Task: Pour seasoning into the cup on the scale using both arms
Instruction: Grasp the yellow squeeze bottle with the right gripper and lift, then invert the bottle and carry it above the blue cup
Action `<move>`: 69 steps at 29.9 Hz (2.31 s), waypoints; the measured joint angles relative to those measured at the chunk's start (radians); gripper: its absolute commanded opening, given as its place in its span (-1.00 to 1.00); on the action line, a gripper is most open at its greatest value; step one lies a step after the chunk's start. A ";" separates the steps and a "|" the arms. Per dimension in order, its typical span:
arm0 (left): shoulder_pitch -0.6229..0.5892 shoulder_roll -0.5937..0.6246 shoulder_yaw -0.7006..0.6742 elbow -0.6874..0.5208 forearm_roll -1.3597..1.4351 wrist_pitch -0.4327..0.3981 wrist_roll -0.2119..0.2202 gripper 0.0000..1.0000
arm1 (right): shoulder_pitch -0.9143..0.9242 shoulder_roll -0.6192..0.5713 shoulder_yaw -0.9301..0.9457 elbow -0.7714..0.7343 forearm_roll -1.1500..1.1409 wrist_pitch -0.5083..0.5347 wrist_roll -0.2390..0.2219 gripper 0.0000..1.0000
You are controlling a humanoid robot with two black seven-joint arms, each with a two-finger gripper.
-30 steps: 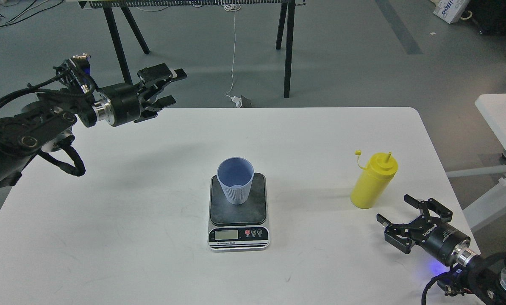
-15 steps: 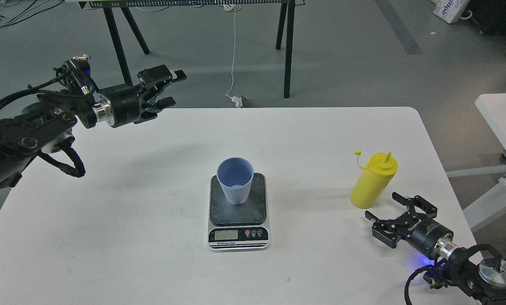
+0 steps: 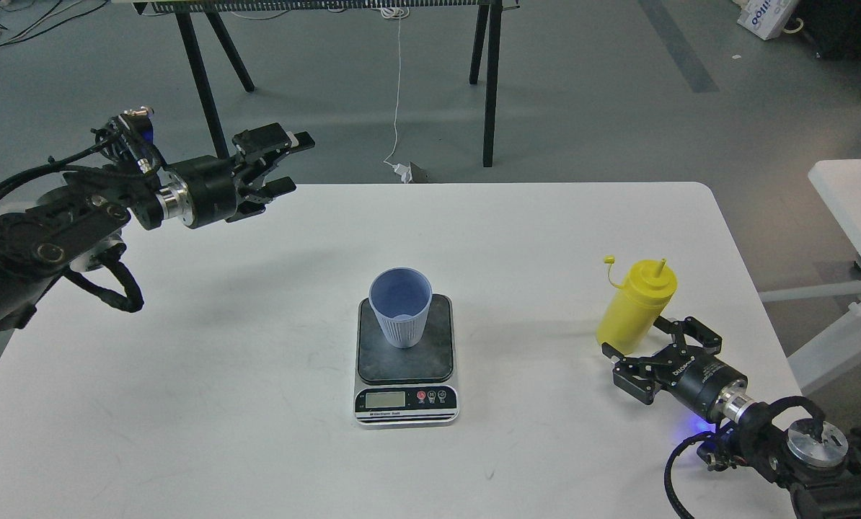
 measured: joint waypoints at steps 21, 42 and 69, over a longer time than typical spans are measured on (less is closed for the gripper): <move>0.029 0.016 -0.049 0.002 -0.062 0.000 0.000 0.98 | 0.391 -0.045 0.002 -0.042 -0.177 0.000 0.007 -0.91; 0.255 0.090 -0.344 0.113 -0.538 0.000 0.000 0.99 | 1.104 0.314 -0.619 0.040 -1.650 -0.353 0.483 -0.93; 0.272 0.087 -0.345 0.115 -0.537 0.000 0.000 0.99 | 1.072 0.316 -0.921 0.056 -1.801 -0.367 0.542 -0.93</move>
